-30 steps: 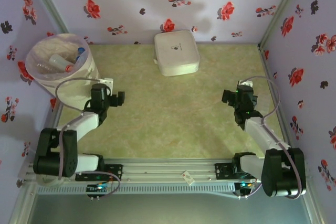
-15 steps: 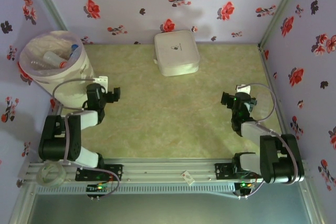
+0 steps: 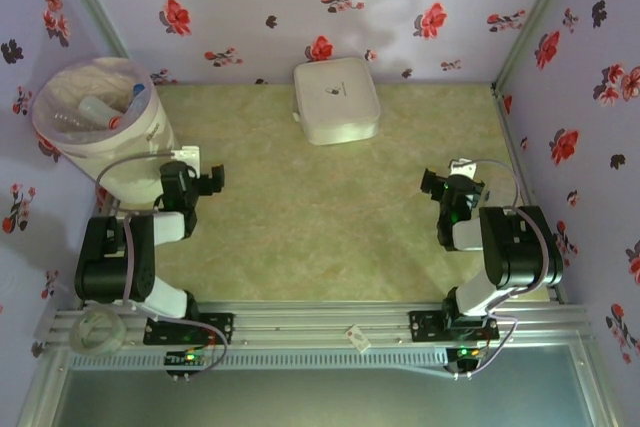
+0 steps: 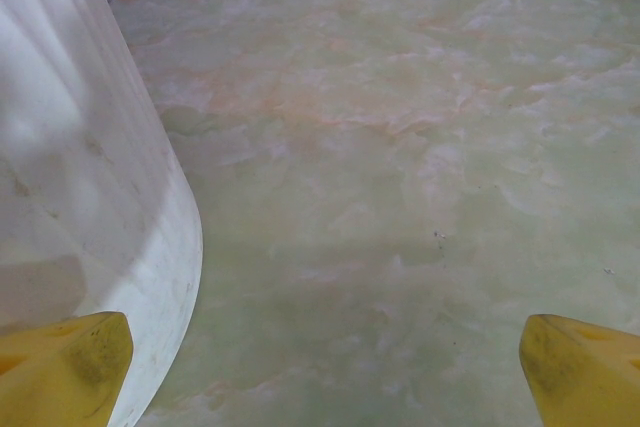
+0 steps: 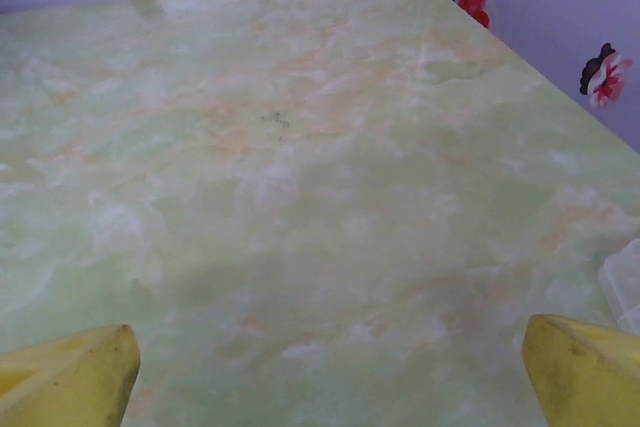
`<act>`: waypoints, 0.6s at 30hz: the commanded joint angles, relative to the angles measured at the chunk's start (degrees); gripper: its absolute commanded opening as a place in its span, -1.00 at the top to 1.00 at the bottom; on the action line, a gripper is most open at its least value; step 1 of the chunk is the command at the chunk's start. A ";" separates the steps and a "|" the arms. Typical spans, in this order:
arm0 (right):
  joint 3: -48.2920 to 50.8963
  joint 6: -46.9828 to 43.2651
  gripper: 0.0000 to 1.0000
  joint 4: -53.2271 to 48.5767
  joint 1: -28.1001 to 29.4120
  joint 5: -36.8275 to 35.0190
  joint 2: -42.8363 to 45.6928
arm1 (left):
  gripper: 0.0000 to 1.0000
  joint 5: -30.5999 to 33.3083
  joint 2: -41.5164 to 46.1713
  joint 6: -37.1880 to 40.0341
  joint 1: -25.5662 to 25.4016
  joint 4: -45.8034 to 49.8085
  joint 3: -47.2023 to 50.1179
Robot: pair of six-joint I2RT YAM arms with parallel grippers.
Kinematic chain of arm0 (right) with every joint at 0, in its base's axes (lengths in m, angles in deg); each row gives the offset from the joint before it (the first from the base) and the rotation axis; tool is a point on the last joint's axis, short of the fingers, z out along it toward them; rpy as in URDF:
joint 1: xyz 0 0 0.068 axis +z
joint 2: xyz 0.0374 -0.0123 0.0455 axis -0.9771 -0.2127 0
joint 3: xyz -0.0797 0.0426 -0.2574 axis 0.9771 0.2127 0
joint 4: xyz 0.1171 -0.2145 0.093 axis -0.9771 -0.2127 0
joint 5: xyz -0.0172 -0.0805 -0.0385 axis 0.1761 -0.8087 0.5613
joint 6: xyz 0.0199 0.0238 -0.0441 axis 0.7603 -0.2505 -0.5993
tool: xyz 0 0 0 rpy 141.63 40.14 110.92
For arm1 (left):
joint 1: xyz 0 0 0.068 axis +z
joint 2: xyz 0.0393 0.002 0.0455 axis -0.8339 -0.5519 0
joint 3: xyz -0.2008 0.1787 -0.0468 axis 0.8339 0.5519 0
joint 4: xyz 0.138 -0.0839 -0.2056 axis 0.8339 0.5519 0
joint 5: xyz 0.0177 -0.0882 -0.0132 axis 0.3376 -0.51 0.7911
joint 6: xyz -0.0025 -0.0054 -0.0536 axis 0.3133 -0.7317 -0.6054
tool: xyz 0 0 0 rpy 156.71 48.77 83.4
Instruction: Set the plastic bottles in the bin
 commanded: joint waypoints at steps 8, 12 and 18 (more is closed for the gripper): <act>-2.15 1.86 -0.99 0.13 -0.02 -5.17 0.37 | -0.99 -0.06 -0.42 -0.72 0.52 -3.14 0.28; -2.19 1.77 -0.99 0.10 -0.01 -5.23 0.33 | -0.99 -0.10 -0.42 -0.71 0.51 -3.14 0.29; -2.31 1.69 -0.99 0.00 0.11 -5.25 0.26 | -0.99 -0.05 -0.47 -0.71 0.56 -3.14 0.32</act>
